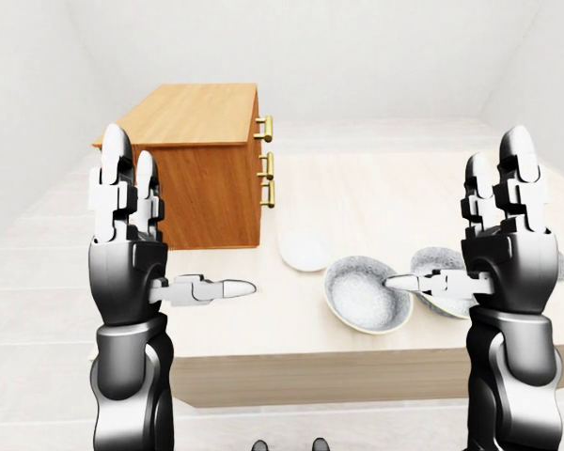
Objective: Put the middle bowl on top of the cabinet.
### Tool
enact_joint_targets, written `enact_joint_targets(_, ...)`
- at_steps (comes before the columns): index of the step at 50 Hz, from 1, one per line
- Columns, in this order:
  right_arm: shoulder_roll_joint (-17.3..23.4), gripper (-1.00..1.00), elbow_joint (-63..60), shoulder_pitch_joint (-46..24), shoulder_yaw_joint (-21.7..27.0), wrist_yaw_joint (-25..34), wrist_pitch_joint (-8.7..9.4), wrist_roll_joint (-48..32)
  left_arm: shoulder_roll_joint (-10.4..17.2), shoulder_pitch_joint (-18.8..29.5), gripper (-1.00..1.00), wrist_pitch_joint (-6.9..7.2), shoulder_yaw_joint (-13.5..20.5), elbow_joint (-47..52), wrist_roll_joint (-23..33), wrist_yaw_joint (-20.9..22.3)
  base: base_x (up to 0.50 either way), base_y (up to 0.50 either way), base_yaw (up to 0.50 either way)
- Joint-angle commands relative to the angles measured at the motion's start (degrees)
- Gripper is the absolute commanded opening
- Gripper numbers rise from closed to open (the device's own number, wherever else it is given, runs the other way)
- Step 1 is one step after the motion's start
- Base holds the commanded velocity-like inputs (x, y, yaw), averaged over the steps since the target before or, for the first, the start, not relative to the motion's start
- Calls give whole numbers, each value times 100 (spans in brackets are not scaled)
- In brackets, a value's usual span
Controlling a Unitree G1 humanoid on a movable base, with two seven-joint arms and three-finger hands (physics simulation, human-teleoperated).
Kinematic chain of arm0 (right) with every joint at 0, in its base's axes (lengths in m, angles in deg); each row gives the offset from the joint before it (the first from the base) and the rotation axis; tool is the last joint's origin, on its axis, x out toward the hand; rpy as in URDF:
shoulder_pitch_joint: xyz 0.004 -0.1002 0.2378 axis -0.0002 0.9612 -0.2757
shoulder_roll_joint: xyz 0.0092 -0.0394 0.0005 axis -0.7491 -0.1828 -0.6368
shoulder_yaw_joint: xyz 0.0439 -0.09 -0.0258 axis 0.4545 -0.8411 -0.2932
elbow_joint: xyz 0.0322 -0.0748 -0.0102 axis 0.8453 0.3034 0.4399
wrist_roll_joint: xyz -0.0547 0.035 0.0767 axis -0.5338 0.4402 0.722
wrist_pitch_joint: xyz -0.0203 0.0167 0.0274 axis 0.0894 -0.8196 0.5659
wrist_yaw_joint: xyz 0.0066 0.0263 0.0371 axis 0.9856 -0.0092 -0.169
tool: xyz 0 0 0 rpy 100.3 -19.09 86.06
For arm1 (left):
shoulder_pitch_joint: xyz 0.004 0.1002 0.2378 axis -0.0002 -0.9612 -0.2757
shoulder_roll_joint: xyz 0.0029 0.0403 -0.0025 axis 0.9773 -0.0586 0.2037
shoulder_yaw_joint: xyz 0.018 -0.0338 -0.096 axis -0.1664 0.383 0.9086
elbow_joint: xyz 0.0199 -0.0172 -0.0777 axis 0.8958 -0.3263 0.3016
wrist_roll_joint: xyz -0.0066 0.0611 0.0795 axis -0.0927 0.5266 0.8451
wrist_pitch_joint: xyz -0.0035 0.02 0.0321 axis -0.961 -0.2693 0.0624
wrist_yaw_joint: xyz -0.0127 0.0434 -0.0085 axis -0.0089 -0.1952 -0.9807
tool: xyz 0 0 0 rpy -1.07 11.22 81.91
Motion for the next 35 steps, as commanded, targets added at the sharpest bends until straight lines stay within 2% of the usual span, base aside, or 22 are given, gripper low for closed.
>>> enact_joint_targets(1, 42, 100, -38, 41, 190, 79, 0, 30, 1, -5, 100, 0, -15, 34, 17, 6, 6, 50, 0)
enact_joint_targets(6, 26, 100, -3, 69, 195, 90, 0, 15, -7, -16, 100, 0, 12, 2, 0, 9, 6, 46, 0)
enact_joint_targets(21, 32, 100, 9, 57, 189, 103, 0, -23, -9, -9, 100, 0, -27, 29, 23, 25, 1, 0, 0)
enact_joint_targets(35, -17, 100, 37, 158, 126, 185, 0, -28, 16, 16, 100, 0, 58, 90, -44, 26, 46, 0, 0)
